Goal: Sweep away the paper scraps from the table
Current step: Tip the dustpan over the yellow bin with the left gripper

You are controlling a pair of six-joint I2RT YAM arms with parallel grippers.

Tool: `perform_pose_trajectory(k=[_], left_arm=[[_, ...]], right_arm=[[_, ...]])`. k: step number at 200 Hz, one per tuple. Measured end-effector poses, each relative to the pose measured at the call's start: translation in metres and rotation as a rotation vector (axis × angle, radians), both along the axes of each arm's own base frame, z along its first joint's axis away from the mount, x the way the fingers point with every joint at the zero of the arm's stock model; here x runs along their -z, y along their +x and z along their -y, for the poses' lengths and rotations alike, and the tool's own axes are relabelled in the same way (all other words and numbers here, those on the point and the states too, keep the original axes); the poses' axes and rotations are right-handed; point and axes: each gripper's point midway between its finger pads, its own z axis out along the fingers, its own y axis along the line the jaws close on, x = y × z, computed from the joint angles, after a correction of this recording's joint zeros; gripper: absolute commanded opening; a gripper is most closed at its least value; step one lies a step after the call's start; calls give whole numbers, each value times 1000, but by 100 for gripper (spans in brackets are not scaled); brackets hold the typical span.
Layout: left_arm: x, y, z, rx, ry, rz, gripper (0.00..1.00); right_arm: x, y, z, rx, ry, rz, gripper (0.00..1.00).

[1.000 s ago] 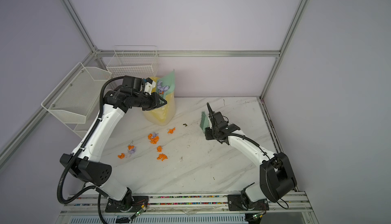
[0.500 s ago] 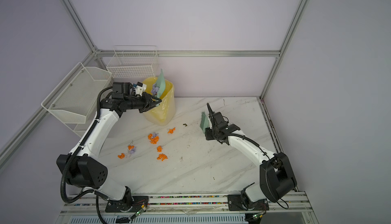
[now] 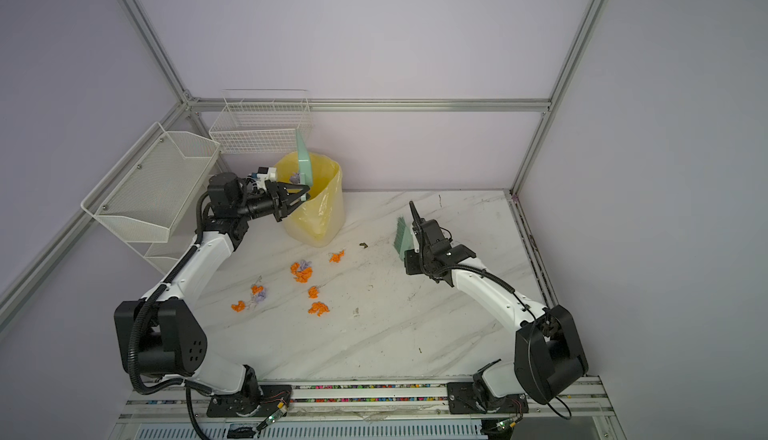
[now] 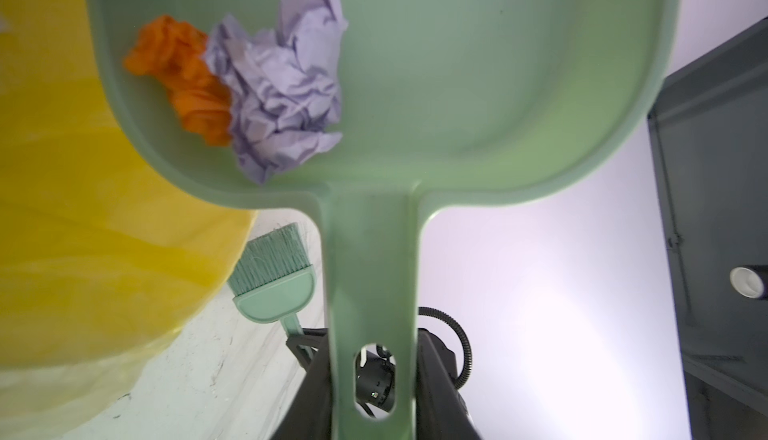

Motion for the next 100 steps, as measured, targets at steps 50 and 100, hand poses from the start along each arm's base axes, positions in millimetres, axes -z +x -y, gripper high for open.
perform_pose_trajectory(k=[50,100], left_arm=[[-23,-5,-1,38,-105,47,0],[-55,-11,-3,108,-203,137,0]], right_arm=[[-1,-1,0,2,6,-2,0],[-8,0,-6,5,45,-10,0]])
